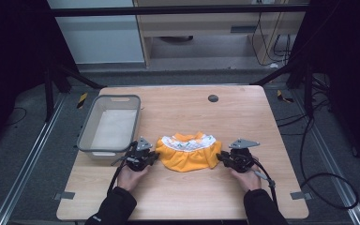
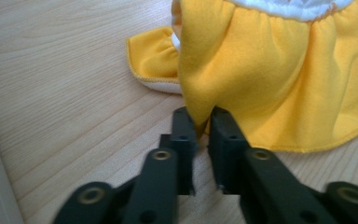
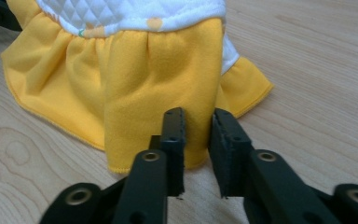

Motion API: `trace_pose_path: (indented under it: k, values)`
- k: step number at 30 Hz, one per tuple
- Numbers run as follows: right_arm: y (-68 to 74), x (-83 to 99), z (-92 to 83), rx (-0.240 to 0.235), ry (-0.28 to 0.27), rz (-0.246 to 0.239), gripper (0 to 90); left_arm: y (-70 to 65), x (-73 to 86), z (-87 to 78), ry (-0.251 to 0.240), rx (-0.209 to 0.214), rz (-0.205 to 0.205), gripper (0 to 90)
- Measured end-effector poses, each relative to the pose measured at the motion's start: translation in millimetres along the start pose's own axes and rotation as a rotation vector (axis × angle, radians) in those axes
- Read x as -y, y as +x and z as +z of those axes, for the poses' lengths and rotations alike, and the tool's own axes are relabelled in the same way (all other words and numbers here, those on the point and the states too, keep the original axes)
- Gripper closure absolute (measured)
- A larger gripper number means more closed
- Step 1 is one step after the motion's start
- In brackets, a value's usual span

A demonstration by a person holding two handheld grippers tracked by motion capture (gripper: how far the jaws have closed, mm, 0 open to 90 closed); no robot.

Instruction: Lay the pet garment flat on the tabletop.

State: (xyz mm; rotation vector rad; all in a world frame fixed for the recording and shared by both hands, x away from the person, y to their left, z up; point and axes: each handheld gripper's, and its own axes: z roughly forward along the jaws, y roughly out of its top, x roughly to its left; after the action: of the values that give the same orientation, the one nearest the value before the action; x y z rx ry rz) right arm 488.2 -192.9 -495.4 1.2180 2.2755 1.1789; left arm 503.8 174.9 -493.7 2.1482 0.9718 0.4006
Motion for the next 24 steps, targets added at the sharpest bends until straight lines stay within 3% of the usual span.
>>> trace_pose_path:
  k: [1,2,7,11,16,20,24]
  values:
    - [0.0,0.0,0.0,0.0,0.0,0.0,80.4,0.1,-0.1,-0.7,0.0,0.004,-0.006,84.7]
    - [0.2,-1.0,-1.4,-0.004,0.002,-0.005,85.8,0.4,-1.1,-4.0,-0.003,0.013,-0.01,86.3]
    - [1.0,-3.7,-9.1,-0.025,-0.014,0.004,87.3,-1.0,-5.7,-14.8,-0.024,0.035,-0.022,87.1]
    - [5.1,-6.9,-24.1,-0.041,-0.044,-0.005,87.4,-5.8,-8.9,-36.4,-0.074,0.066,-0.032,87.3]
    - [13.7,-9.0,-47.4,-0.092,-0.094,0.003,87.4,-11.8,-4.7,-65.2,-0.101,0.103,-0.053,87.3]
    - [25.4,-6.2,-68.6,-0.114,-0.101,-0.019,87.3,-20.0,4.6,-79.8,-0.081,0.135,-0.063,87.3]
    - [35.3,4.1,-81.5,-0.138,-0.049,-0.038,87.0,-31.9,20.1,-87.9,-0.038,0.156,-0.081,87.2]
